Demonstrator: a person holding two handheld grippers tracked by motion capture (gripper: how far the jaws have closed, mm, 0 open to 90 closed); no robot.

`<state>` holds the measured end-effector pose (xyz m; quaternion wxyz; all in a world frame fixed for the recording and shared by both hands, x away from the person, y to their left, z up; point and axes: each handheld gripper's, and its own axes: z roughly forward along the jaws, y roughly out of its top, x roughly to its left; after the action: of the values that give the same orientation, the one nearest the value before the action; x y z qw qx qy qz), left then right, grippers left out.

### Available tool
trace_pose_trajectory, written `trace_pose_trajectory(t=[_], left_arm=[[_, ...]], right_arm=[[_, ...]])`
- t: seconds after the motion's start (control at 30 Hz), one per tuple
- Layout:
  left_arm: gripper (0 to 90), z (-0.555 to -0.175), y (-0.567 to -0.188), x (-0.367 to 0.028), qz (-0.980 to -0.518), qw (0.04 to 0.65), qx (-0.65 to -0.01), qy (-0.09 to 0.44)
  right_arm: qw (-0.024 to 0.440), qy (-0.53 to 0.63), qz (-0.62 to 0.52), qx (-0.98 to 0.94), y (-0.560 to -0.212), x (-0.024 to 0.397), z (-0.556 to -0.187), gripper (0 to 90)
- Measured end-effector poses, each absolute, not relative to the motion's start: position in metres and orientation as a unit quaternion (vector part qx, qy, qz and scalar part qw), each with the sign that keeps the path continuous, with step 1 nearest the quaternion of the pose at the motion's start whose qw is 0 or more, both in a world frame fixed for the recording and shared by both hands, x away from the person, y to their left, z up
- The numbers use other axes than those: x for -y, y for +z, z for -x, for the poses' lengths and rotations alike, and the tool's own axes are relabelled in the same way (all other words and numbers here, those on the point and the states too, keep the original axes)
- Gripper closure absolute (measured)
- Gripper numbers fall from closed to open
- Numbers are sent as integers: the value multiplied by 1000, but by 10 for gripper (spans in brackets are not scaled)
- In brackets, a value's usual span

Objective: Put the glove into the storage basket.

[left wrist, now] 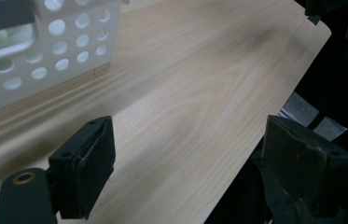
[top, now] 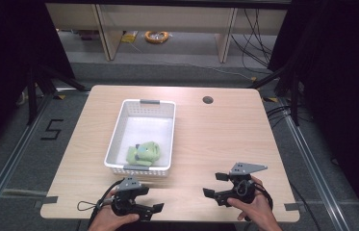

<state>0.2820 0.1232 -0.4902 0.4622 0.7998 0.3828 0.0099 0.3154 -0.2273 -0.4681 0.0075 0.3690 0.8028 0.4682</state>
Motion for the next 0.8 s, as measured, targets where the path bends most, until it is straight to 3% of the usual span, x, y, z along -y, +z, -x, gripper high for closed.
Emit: trace_pose_trajectory(t=[0.8], left_arm=[[166,-259,-504,-123,-817,439,-370,48]], right_arm=[[36,417,-339,-843,-492,233,-286,176]])
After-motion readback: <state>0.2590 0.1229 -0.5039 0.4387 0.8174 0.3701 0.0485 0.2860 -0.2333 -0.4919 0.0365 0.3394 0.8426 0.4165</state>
